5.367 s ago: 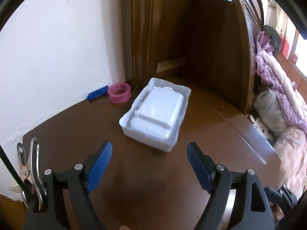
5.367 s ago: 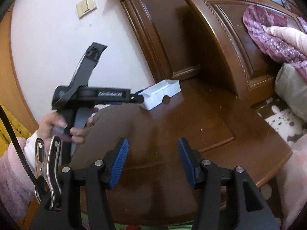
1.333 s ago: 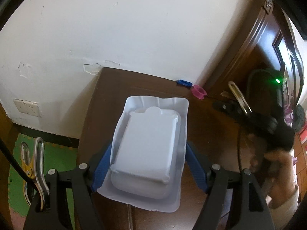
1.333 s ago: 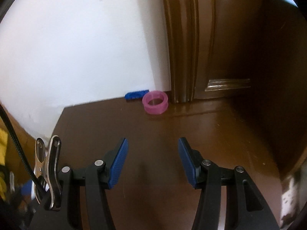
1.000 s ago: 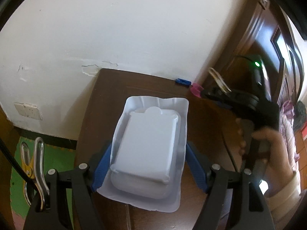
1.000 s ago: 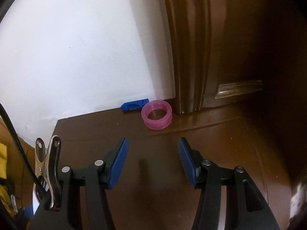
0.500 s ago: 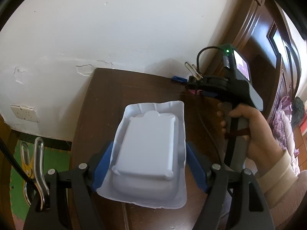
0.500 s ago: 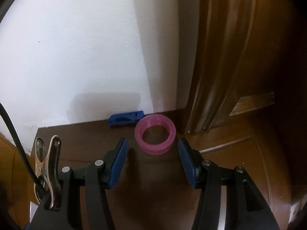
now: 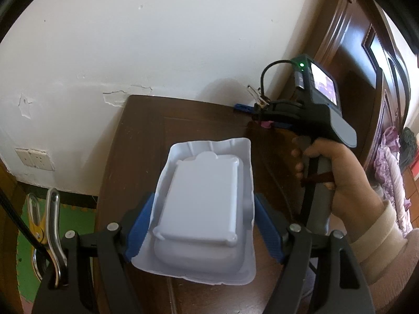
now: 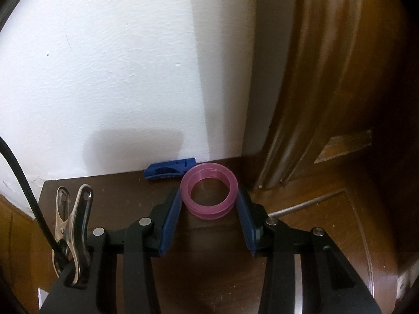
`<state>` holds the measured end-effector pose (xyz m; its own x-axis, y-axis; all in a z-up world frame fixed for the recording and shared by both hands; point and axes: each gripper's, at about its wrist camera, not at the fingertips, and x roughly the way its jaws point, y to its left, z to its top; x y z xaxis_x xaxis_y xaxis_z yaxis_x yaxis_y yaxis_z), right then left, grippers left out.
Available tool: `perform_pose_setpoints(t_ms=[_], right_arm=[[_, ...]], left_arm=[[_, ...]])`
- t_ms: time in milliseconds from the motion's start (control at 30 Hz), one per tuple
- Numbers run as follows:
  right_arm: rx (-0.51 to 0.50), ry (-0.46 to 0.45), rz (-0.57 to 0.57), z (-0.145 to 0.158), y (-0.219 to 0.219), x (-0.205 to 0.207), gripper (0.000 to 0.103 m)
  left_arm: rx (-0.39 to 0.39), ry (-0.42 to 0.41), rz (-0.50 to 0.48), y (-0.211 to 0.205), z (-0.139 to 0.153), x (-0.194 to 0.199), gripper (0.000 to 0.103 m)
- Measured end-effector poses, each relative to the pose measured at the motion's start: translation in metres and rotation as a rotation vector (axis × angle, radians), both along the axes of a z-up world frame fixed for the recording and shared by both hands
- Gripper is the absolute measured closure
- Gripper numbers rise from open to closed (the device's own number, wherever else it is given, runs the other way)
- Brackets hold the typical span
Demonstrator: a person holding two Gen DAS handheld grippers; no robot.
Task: Collect trash
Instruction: 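Reach the right tool to the pink tape roll and close on it while the left tool holds the tray, then carry the white tray and pink tape roll with both tools down over the bucket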
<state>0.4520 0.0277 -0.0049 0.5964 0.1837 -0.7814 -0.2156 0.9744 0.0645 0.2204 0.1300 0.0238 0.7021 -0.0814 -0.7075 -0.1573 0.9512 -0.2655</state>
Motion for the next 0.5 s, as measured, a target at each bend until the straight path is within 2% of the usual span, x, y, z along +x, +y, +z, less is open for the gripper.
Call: perform_pose_setpoints(t_ms=[200, 500], right_arm=[[0.038, -0.008, 0.03, 0.011, -0.016, -0.025, 0.06], [0.104, -0.037, 0.065, 0.035, -0.058, -0.09, 0.06]], left_arm=[[-0.04, 0.003, -0.014, 0.002, 0.001, 0.0, 0.026], [-0.068, 0.002, -0.047, -0.007, 0.005, -0.006, 0.027]])
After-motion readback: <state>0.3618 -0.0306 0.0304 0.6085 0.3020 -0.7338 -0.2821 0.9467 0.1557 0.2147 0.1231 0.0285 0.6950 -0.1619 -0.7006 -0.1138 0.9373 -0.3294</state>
